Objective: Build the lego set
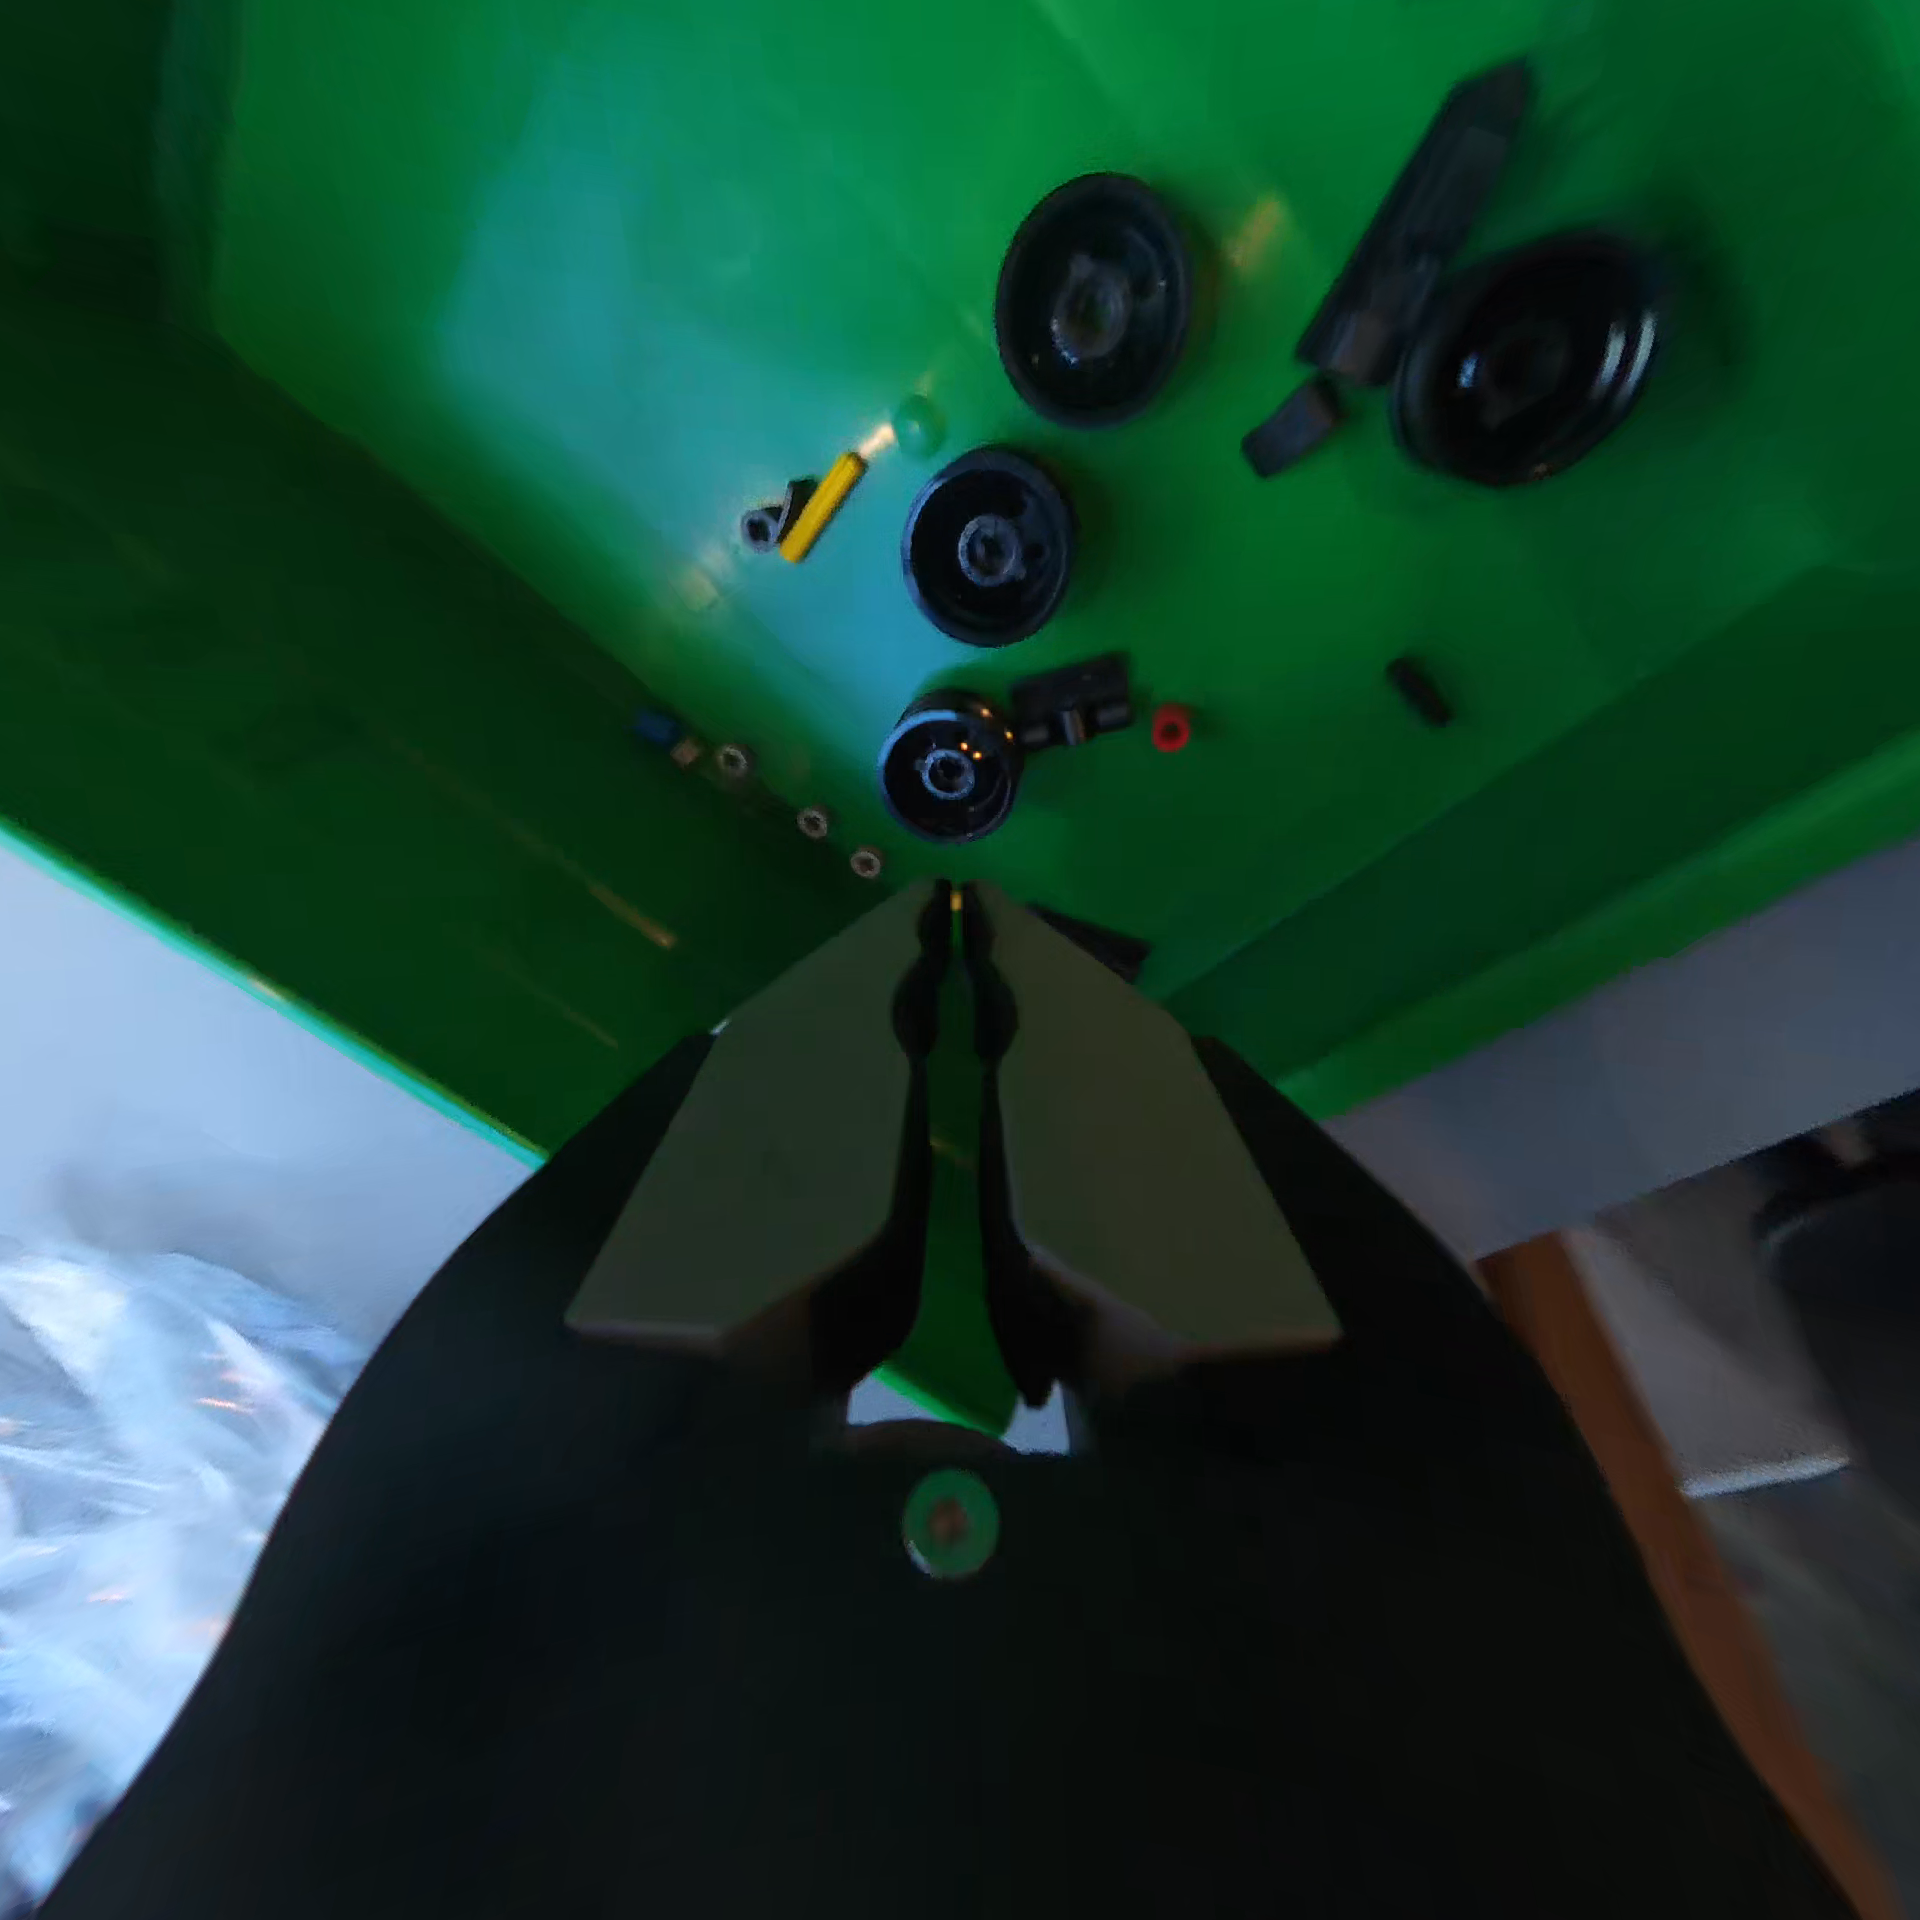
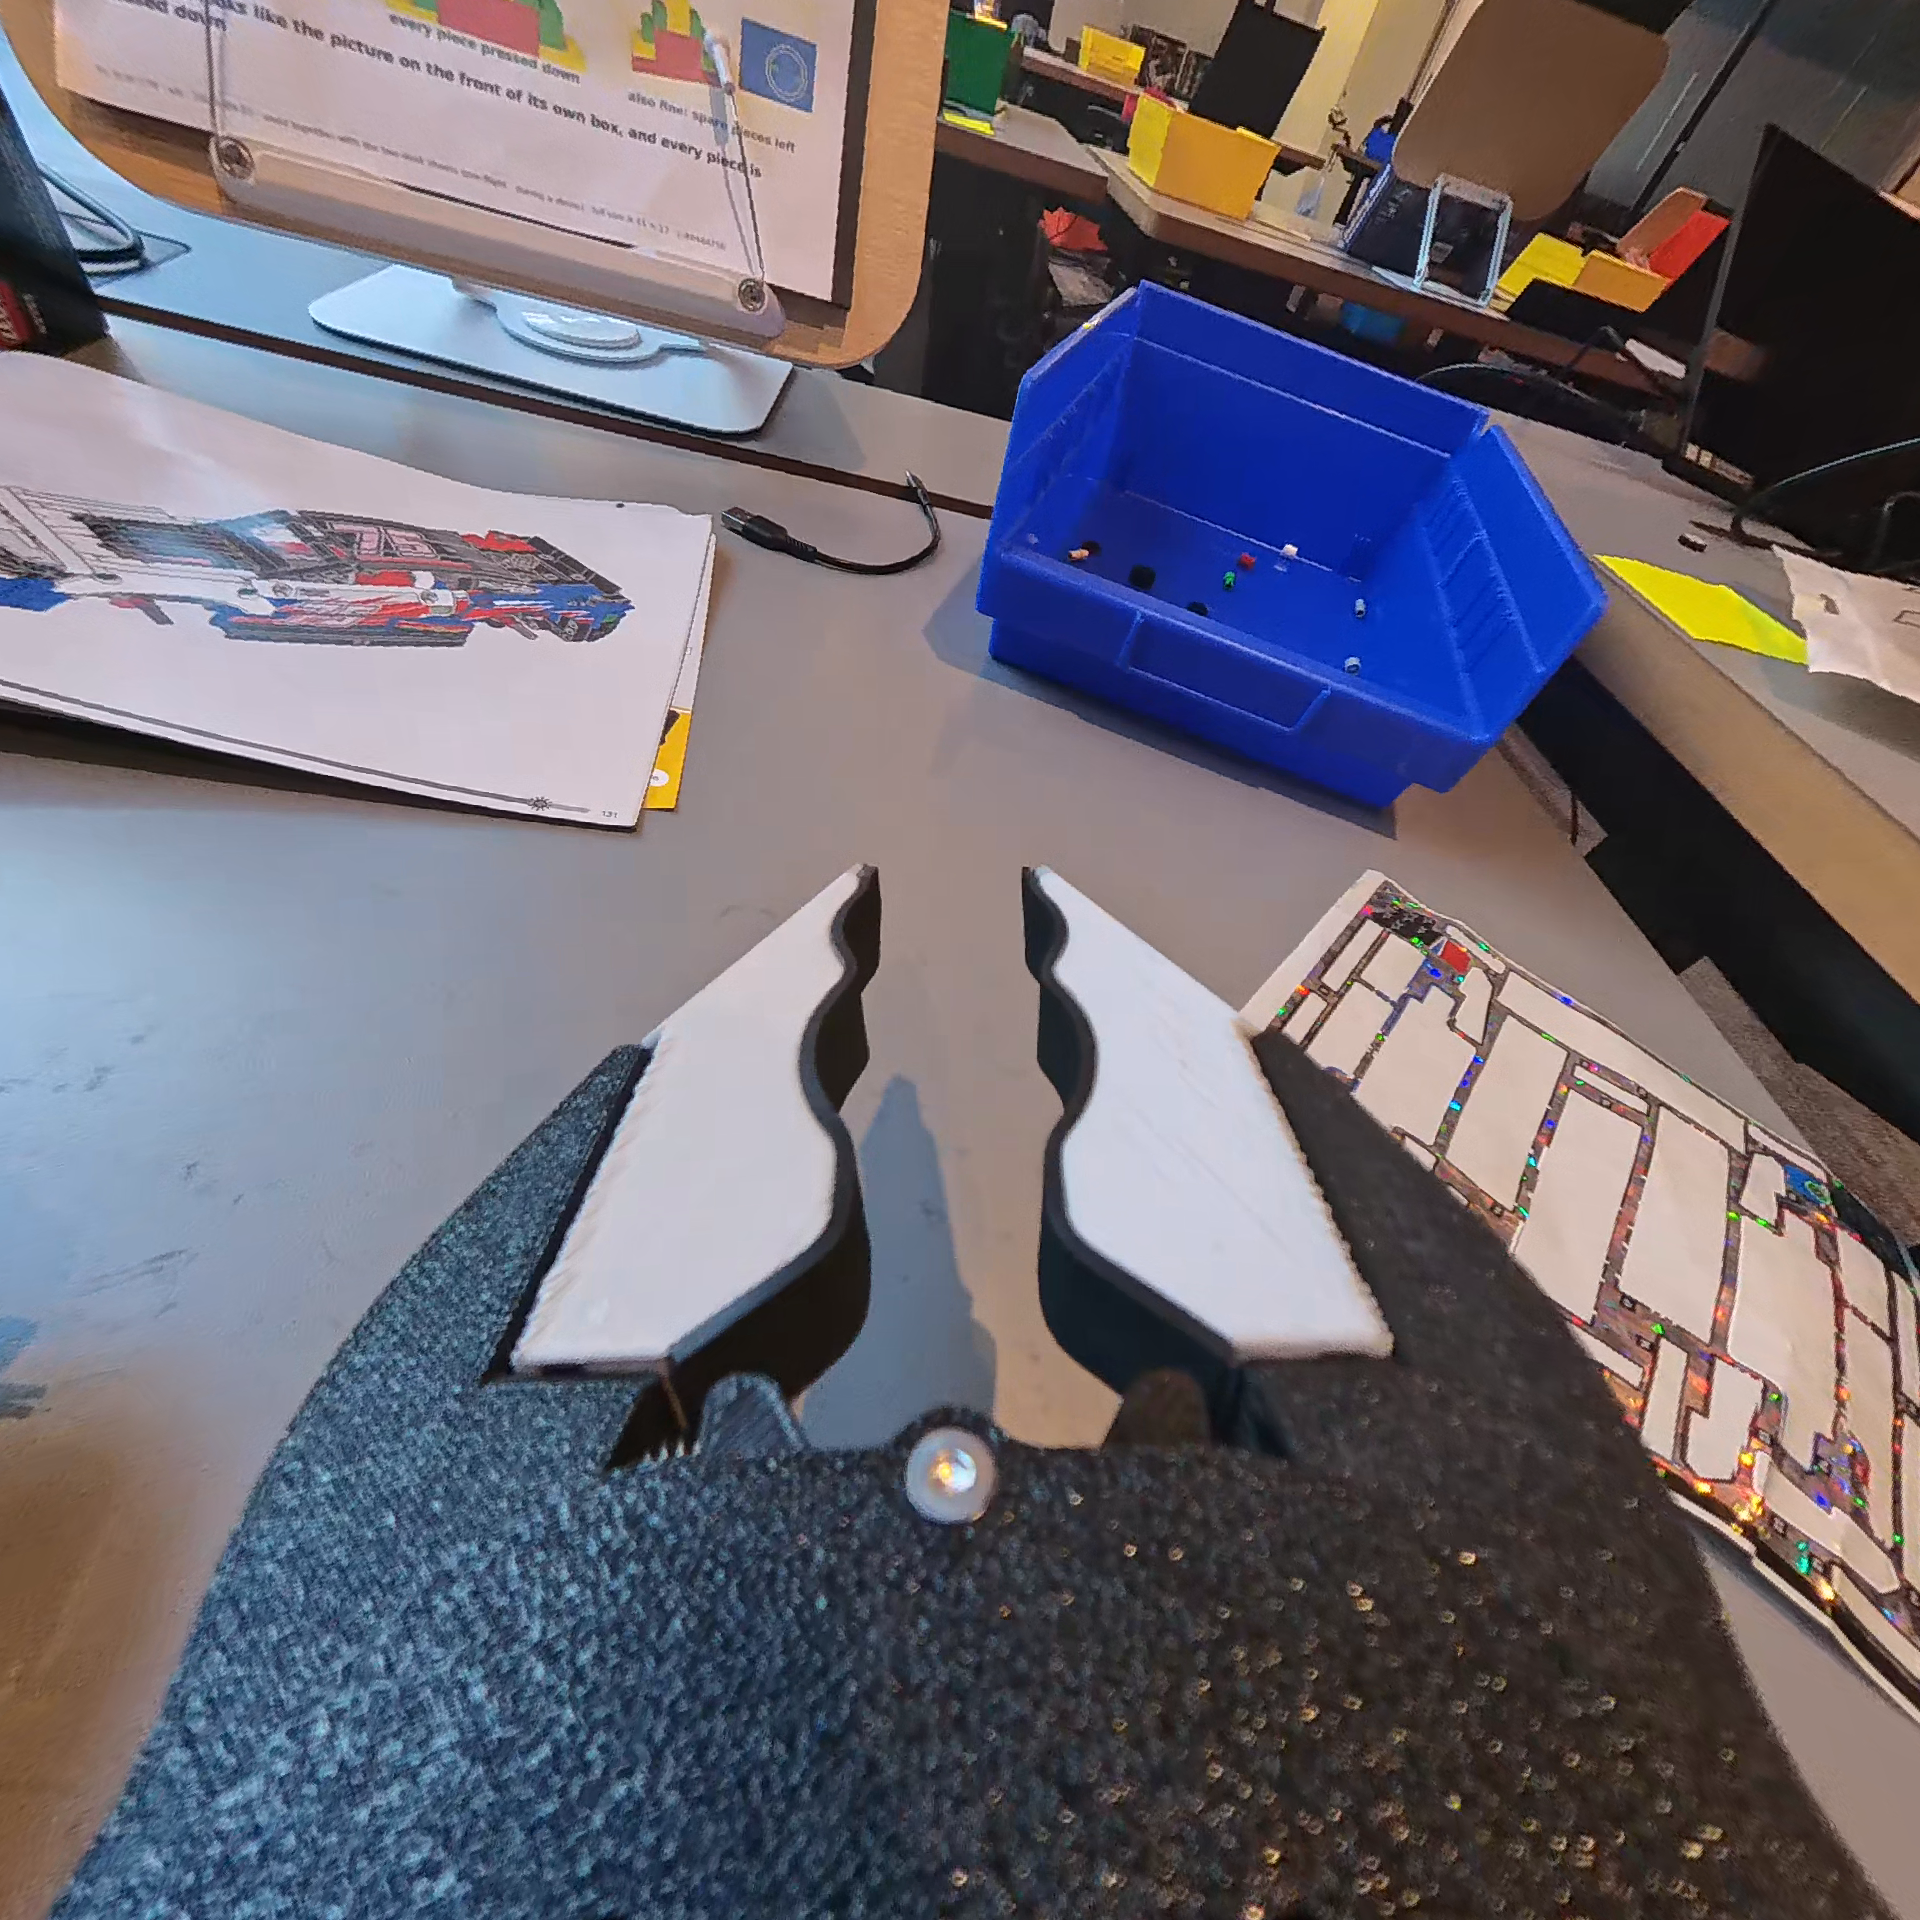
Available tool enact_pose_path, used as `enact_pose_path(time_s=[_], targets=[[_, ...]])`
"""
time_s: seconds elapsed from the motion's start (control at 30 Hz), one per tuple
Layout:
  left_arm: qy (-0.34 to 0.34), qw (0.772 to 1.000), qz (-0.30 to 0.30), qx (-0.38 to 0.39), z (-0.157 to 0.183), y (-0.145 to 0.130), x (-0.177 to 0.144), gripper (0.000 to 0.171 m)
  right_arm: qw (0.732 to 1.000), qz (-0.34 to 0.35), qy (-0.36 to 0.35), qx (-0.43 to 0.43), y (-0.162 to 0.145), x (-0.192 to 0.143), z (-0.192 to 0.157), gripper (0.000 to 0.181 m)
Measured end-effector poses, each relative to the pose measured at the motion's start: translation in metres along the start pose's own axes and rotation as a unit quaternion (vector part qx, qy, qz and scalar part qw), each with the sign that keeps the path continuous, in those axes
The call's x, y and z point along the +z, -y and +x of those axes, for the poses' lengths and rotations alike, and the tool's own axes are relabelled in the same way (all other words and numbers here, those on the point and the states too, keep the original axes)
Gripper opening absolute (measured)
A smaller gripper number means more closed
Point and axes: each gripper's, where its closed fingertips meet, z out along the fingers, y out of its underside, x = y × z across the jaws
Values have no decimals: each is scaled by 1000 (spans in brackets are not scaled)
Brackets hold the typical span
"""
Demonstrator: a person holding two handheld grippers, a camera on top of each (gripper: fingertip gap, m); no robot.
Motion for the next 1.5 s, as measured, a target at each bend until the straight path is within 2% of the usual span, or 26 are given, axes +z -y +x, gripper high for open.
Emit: enact_pose_path(time_s=[0.07, 0.1, 0.13, 0.17, 0.23, 0.33, 0.4, 0.53, 0.63, 0.83, 1.03, 1.2, 1.3, 1.4, 1.5], targets=[[-29, 998, -19, -51, 9, -15, 5, 26, 1000, 0, 0, -5, 0, 0, -2, 25], [-30, 997, -30, -65, 11, -23, 9, 30, 1000, -1, 0, -7, 0, 0, -2, 25], [-11, 996, -37, -79, 6, -29, 14, 32, 1000, 0, 0, -9, 0, 0, -3, 25], [1, 995, -41, -92, 4, -34, 18, 26, 1000, 0, 0, -11, 1, 0, -3, 25], [-17, 992, -44, -121, 14, -38, 22, 39, 1000, 5, 2, -11, 2, -1, -4, 25], [-21, 987, -57, -146, 23, -43, 31, 47, 1000, 17, 6, -7, 6, -3, -5, 23], [-22, 984, -72, -164, 25, -48, 36, 45, 999, 30, 12, 1, 10, -6, -5, 22], [-76, 981, -56, -171, 38, -42, 37, 12, 998, 51, 24, 24, 14, -10, -2, 21], [-64, 984, -48, -160, 35, -39, 38, 4, 997, 60, 32, 45, 16, -12, 1, 21], [-51, 986, -12, -159, 30, -33, 30, 0, 995, 67, 41, 59, 17, -14, 2, 21], [-30, 987, 19, -160, 18, -35, 14, 0, 998, 53, 34, 28, 15, -10, -5, 20], [-48, 982, 102, -153, 23, -15, -11, 0, 999, 42, 22, 7, 12, -8, -6, 20], [-49, 972, 185, -138, 30, 9, -45, 0, 999, 31, 11, 4, 9, -6, -3, 20], [-55, 946, 302, -101, 48, 41, -95, 0, 1000, 21, -3, -3, 7, -4, 0, 20], [-90, 905, 410, -73, 88, 73, -138, 0, 999, 2, -26, -19, 2, -1, 4, 19]])
